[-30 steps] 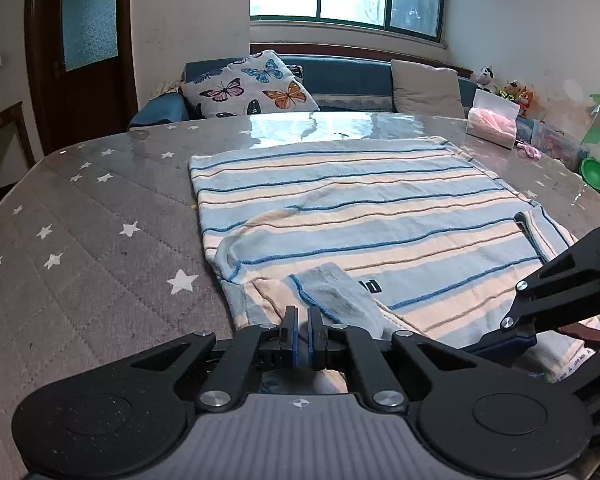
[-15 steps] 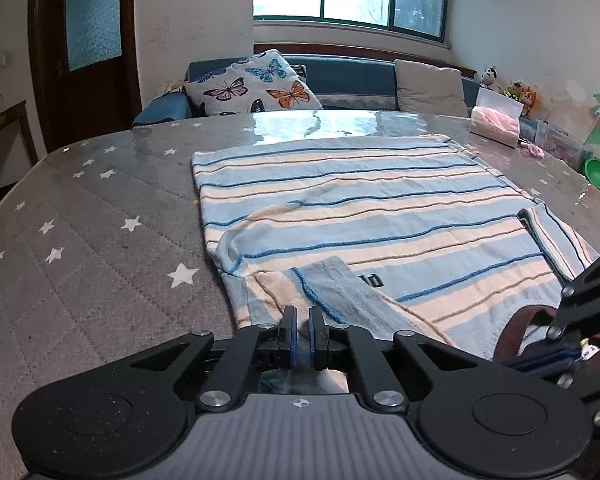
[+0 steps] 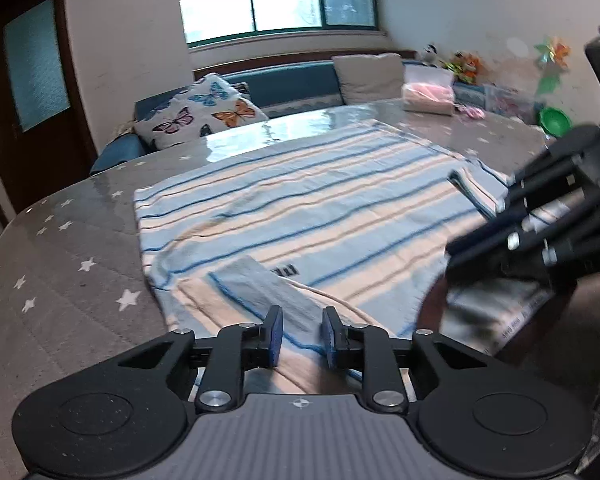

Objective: Fold clothes

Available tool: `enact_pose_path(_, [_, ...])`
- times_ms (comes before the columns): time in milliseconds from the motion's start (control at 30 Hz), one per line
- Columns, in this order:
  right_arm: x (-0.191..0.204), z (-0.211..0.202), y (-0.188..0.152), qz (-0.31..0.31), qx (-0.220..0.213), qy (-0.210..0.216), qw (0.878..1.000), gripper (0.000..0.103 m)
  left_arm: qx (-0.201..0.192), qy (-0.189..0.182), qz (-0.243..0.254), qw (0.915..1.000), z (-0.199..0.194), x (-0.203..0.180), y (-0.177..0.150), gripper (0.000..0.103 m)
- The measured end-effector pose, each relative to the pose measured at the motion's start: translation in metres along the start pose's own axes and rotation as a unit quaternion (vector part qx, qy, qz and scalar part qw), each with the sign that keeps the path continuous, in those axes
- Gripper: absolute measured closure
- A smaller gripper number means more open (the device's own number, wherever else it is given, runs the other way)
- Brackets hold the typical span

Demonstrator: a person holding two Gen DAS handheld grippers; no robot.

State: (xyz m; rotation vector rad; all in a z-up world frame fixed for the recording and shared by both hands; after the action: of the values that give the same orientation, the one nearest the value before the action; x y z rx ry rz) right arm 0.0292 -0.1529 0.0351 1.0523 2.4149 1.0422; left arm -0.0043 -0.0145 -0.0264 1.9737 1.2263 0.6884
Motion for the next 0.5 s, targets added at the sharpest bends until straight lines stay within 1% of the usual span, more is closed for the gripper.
enact_pose_path(67, [-0.012,-0.007,-0.008,0.016,0.001,-0.023,1.0,0.081,-0.001,-0.007,0.01,0.9999,-0.002,-0.006,-0.003,0.08])
enact_pose_path(200, [-0.045,-0.027,-0.03,0.062,0.002,-0.082,0.995,0.08,0.005,-0.013,0.012,0.9998,-0.008,-0.011,-0.009,0.08])
enact_pose_path(333, [-0.072,-0.045,-0.055,0.109,0.006,-0.129,0.986,0.079,0.011,-0.017,-0.004,0.9998,-0.016,-0.008,-0.013,0.079])
enact_pose_path(400, [-0.081,-0.049,-0.066,0.124,0.012,-0.136,0.983,0.079,0.015,-0.015,-0.003,0.9998,-0.02,-0.009,-0.016,0.079])
enact_pose_path(467, [-0.083,-0.052,-0.074,0.128,0.011,-0.133,0.983,0.078,0.015,-0.012,-0.001,0.9998,-0.026,-0.011,-0.018,0.075])
enact_pose_path(500, [-0.08,-0.055,-0.077,0.12,0.011,-0.133,0.984,0.077,0.014,-0.01,-0.001,0.9998,-0.03,-0.011,-0.019,0.071])
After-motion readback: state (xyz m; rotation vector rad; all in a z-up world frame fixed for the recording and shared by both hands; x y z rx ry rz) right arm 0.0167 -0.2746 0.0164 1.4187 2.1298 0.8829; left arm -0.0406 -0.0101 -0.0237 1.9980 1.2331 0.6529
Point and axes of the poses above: each gripper's, at about its wrist camera, not at the fingertips, and z roughly the way its jaws point, x to its left, y to its top, the point moved 1 cm from there along z, roughly the way its jaws point, and after that the axes turned 3 degrees about -z, right-handed, at the moved point
